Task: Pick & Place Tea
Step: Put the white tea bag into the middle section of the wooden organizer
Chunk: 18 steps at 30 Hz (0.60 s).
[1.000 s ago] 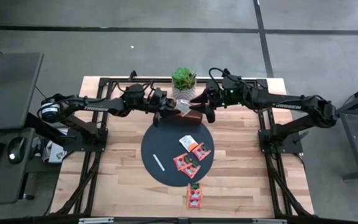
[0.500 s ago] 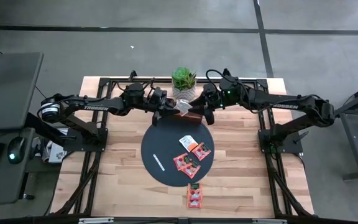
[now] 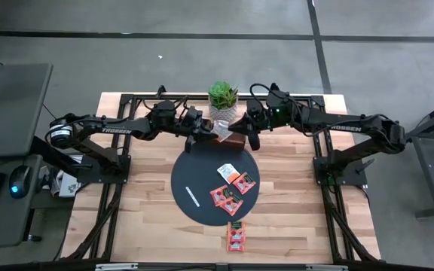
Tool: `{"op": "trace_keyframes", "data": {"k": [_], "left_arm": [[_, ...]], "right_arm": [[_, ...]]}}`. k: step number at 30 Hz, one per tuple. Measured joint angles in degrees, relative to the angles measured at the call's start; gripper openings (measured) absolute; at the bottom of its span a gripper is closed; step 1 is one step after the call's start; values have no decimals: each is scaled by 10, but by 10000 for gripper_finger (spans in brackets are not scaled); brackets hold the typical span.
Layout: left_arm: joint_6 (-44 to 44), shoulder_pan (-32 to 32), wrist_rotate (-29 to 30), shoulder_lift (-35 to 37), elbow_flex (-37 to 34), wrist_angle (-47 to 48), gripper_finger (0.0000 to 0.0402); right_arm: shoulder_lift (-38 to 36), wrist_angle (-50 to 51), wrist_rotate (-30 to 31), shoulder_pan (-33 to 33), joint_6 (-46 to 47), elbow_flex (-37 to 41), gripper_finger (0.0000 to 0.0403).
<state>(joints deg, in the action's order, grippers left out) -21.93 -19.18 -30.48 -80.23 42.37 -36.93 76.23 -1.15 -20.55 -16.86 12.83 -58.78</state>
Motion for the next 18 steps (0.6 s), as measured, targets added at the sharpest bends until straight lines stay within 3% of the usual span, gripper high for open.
{"op": "trace_keyframes", "data": {"k": [12, 18], "left_arm": [[0, 0, 9, 0, 1, 24, 2], [3, 0, 17, 0, 1, 29, 12]], "right_arm": [[0, 3, -6, 0, -28, 0, 1], [0, 20, 36, 0, -39, 0, 1]]}}
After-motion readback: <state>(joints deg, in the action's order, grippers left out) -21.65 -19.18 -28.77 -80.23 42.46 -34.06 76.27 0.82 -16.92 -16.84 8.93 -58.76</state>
